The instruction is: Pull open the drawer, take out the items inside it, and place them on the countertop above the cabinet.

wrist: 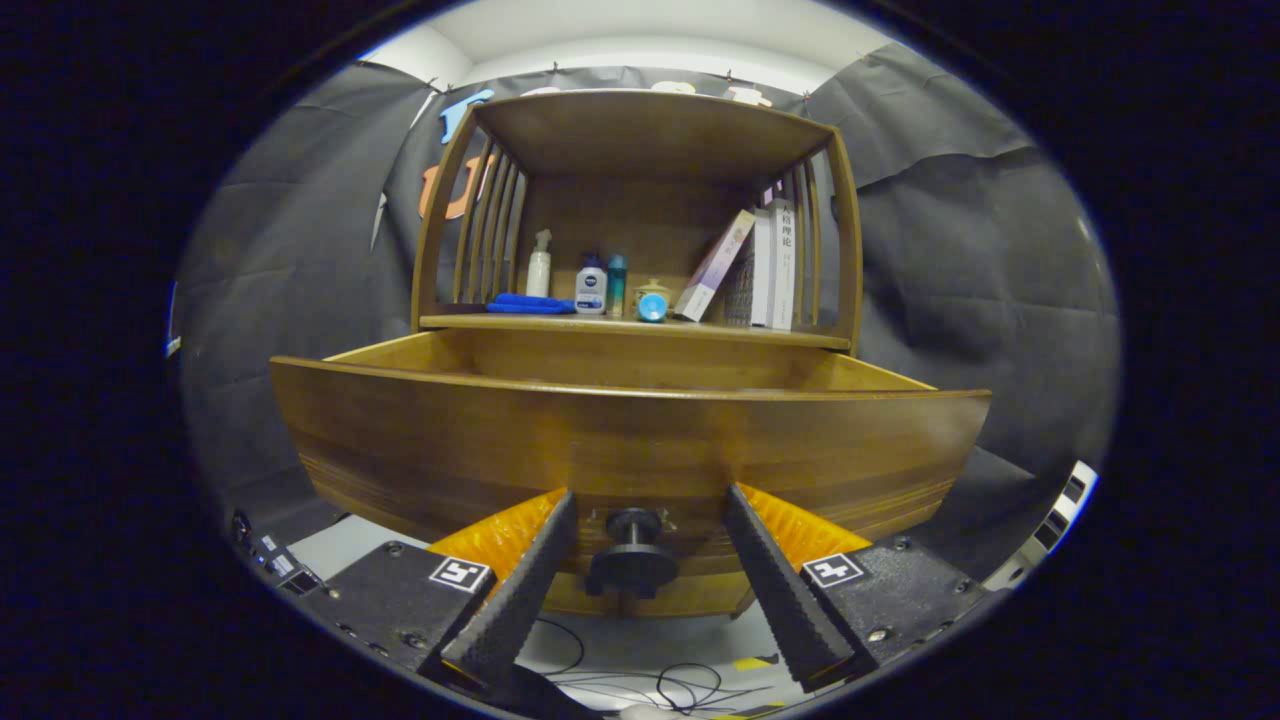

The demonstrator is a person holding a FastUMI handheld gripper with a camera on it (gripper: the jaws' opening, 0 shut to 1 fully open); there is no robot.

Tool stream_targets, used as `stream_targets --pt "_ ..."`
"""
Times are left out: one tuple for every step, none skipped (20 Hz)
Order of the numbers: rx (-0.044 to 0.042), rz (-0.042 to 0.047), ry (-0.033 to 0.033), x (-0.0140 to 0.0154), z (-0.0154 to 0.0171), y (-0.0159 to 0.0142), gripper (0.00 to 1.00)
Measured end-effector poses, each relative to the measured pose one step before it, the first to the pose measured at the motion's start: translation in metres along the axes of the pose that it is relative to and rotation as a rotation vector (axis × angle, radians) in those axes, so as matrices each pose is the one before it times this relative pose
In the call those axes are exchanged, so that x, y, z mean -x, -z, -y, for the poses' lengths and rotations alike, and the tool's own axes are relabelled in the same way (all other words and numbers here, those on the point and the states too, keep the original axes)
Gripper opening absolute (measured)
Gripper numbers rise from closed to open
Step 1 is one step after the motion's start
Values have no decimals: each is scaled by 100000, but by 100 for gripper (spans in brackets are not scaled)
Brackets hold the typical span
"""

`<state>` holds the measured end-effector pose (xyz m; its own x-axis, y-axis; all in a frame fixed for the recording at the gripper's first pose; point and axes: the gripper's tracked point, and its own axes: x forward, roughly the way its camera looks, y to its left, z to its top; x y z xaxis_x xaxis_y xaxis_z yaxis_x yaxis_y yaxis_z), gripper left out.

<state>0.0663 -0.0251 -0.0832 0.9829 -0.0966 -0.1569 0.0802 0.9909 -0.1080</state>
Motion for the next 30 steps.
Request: stream_targets --pt "-664 -156 -160 -243 160 90 98" --pt "-552 -203 180 -61 186 -24 98" --pt "-50 34 262 29 90 18 98" --pt "171 217 275 -41 28 -70 98" --pt "420 170 152 26 -88 -53 98" --pt "82 120 -246 -12 -72 -106 98" --pt "-174 -120 -252 -124 -92 -12 98" --pt "-81 -73 5 -70 68 -8 98" --pt "-82 -131 101 -280 117 -70 98" --pt "41 -38 -52 -264 37 -94 98" --pt "4 -160 -38 -241 -86 -107 98" --pt "-174 3 -245 -266 -14 -140 98" --pt "-381 -294 -545 -610 -75 -140 98" --pt "-687 -265 -876 -766 -103 -303 98" --pt "-1045 -456 -721 -912 -204 -321 98" --pt "-727 -17 106 -1055 -116 -236 98" --pt "260 278 355 -883 137 -160 98" --pt "716 812 655 -588 -156 -395 98" --pt "267 1355 466 -600 -117 -604 98" --pt "-450 -209 502 -718 -171 -107 98" --pt "-805 945 250 -408 -212 -169 98" --pt "-326 -1734 137 -897 -181 203 98" --pt "-10 1210 380 -820 -165 -379 98" --pt "474 -769 118 -678 22 -88 98" --pt "230 1229 -42 105 -95 -133 97" --pt "260 -289 -255 -776 18 -131 98" --pt "352 -87 -34 -543 12 -46 98" --pt "211 45 20 -636 -25 -77 97" --pt "-231 -107 15 -471 -33 -58 97" --pt "-174 317 110 -1217 29 -277 98"
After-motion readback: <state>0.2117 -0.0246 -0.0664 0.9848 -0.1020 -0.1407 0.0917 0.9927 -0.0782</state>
